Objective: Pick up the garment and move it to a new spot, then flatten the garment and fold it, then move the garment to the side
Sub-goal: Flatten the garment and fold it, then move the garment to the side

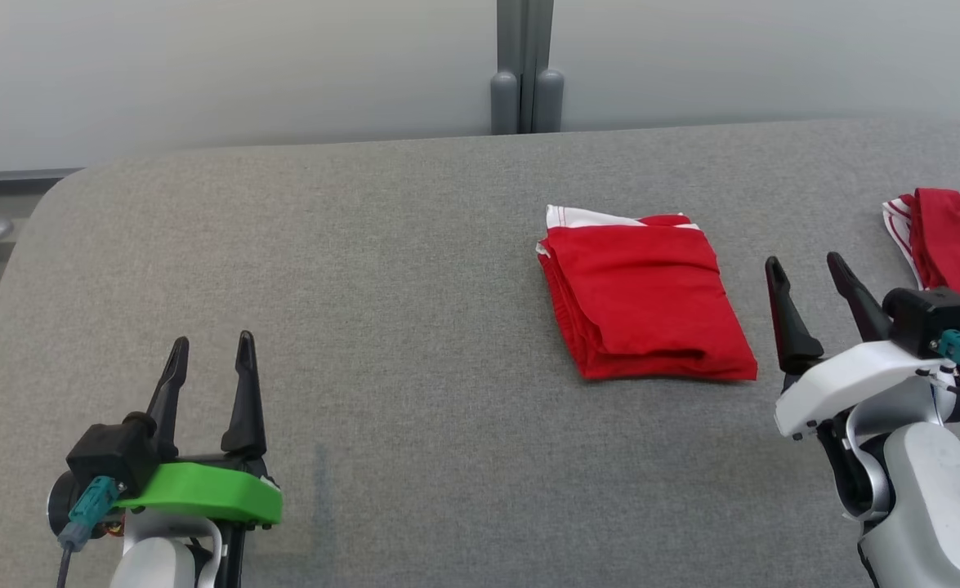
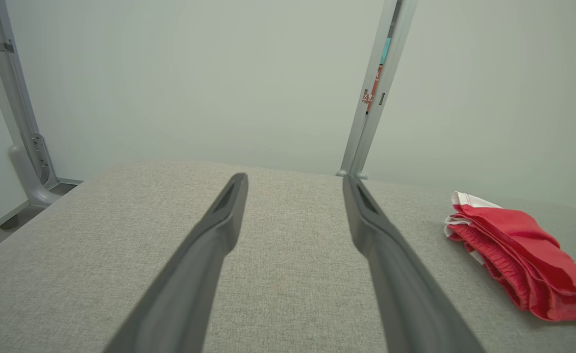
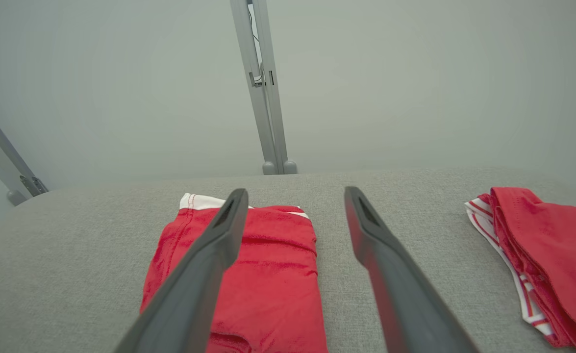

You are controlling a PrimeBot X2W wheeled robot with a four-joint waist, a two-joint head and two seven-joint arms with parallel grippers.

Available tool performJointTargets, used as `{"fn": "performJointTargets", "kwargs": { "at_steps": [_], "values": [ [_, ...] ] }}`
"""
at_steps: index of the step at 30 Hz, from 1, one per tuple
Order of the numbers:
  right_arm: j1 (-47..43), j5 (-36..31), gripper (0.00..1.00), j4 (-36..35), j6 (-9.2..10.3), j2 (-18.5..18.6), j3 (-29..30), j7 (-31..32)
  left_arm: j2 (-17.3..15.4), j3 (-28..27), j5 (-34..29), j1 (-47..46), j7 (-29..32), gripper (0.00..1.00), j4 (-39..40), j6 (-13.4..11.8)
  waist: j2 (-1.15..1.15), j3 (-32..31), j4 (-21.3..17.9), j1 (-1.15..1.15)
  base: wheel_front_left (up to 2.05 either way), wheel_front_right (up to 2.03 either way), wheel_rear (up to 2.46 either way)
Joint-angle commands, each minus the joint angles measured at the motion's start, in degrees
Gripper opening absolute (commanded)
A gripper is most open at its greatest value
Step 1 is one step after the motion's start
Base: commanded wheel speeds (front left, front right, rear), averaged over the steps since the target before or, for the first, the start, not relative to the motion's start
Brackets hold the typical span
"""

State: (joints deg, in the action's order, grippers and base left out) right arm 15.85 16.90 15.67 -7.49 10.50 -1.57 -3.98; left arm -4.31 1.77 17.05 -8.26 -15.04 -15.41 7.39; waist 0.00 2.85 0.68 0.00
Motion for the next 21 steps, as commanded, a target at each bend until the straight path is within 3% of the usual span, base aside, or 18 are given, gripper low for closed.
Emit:
{"fn": "performJointTargets", "kwargs": {
  "at_steps": [1, 21],
  "values": [
    [-1.1, -0.9, 1.00, -0.1, 0.02, 0.4, -0.3, 0.0, -0.1, -0.7, -0.4, 0.7, -0.2, 1.00, -0.6, 0.1, 0.00, -1.5, -1.3, 0.00, 0.00, 0.00, 0.00],
    [-4.4, 0.3, 1.00, 0.6, 0.02, 0.2, -2.9, 0.1, 0.5, 0.1, -0.2, 3.0, -0.2, 1.00, -3.1, 0.1, 0.00, -3.4, -3.8, 0.00, 0.00, 0.00, 0.00]
  ]
}}
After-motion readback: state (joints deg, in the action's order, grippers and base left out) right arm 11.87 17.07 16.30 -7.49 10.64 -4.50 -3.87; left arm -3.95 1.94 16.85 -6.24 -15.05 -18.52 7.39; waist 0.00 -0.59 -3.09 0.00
